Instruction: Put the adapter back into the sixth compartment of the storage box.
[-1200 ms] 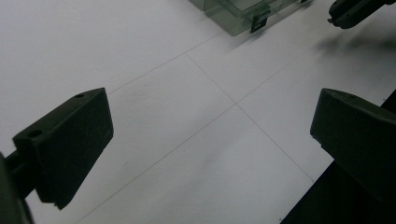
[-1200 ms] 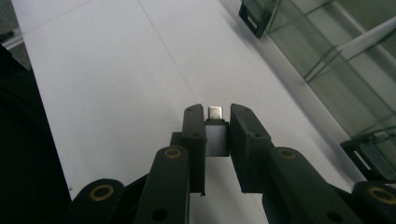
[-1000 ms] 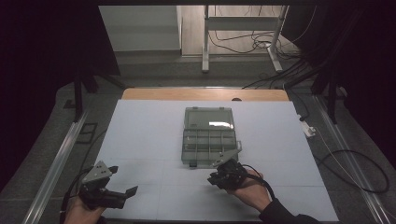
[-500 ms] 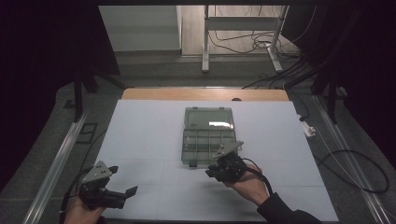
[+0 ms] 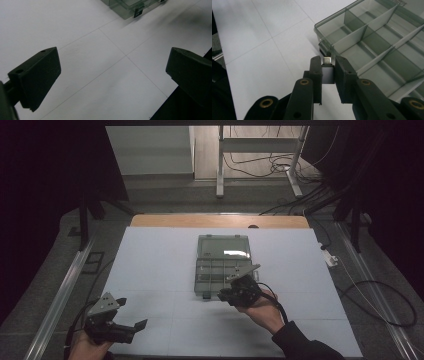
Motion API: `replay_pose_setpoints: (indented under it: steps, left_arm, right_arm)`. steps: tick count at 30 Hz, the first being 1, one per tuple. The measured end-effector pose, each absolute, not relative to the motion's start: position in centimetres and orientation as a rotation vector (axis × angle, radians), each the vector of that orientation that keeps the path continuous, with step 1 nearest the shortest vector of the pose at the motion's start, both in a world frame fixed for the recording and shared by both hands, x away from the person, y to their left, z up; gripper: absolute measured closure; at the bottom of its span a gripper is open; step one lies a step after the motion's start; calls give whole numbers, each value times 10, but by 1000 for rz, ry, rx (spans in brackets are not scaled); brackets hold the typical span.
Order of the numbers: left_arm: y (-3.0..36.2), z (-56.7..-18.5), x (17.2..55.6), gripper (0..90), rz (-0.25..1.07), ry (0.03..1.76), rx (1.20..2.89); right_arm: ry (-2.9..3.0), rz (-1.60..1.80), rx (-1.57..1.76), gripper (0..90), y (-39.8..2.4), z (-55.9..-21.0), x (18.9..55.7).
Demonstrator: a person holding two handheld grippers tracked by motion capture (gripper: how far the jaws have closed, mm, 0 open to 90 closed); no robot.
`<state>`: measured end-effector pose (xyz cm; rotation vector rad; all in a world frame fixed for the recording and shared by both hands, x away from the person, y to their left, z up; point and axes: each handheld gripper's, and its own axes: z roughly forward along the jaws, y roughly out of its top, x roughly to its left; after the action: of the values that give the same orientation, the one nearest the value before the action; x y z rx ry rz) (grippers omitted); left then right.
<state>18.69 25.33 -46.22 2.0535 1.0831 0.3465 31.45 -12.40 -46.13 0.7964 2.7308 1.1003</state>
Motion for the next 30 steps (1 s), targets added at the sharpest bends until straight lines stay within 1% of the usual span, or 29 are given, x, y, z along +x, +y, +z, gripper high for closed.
replay_pose_setpoints:
  steps: [17,30]
  left_arm:
    - [254,-462,187,5,345,1083,2053]
    - [253,-462,187,7,345,1079,2059]
  right_arm:
    - [2670,1106,824,755,-114,-460,334]
    - [2627,1083,849,754,-110,-466,349]
